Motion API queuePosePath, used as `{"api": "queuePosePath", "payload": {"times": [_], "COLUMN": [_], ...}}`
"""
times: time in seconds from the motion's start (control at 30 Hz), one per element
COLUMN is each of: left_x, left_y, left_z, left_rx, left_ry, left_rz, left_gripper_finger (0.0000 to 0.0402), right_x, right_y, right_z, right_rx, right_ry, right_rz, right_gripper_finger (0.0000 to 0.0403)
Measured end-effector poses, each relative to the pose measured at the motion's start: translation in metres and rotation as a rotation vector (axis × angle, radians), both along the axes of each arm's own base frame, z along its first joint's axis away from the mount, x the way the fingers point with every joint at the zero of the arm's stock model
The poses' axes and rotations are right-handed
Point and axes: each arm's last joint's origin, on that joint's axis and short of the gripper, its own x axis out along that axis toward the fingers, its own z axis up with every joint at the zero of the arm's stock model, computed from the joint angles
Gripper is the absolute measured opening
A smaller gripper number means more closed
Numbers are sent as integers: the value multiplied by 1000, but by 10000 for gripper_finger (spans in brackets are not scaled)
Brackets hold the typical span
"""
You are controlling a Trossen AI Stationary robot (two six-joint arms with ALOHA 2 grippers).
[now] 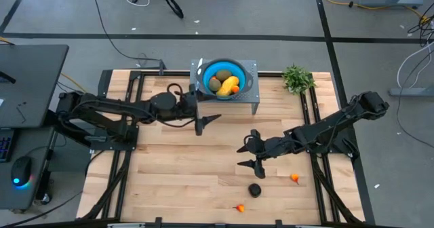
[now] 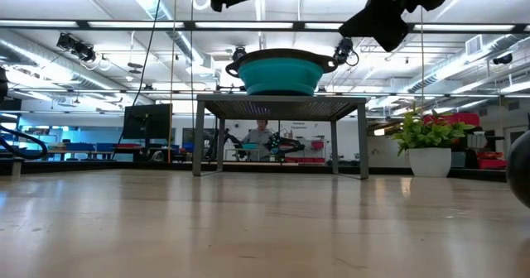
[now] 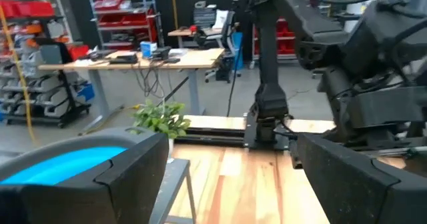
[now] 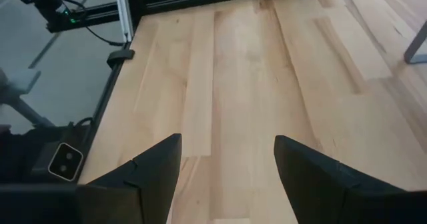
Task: Pick & Place Fruit
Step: Put the black plum into the blue strainer bowl
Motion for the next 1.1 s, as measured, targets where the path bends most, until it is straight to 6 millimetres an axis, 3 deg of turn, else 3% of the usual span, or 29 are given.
{"api": "queuePosePath", "payload": {"times": [0.47,1.1], "left_x": [0,-2], "left_y": [-6,-36], "left_z": [-2,-6], "left_rx": [-8,-73], "left_ry": [17,48], "left_rz": [-47,-76], "left_gripper_finger": [340,340], "right_x": [-4,-12], "right_y": [9,27], "right_z": [1,-6], "right_rx": [9,15], "right_ry": [-14,3], "right_rz": [-34,-18], "right_gripper_finger": [250,250]}}
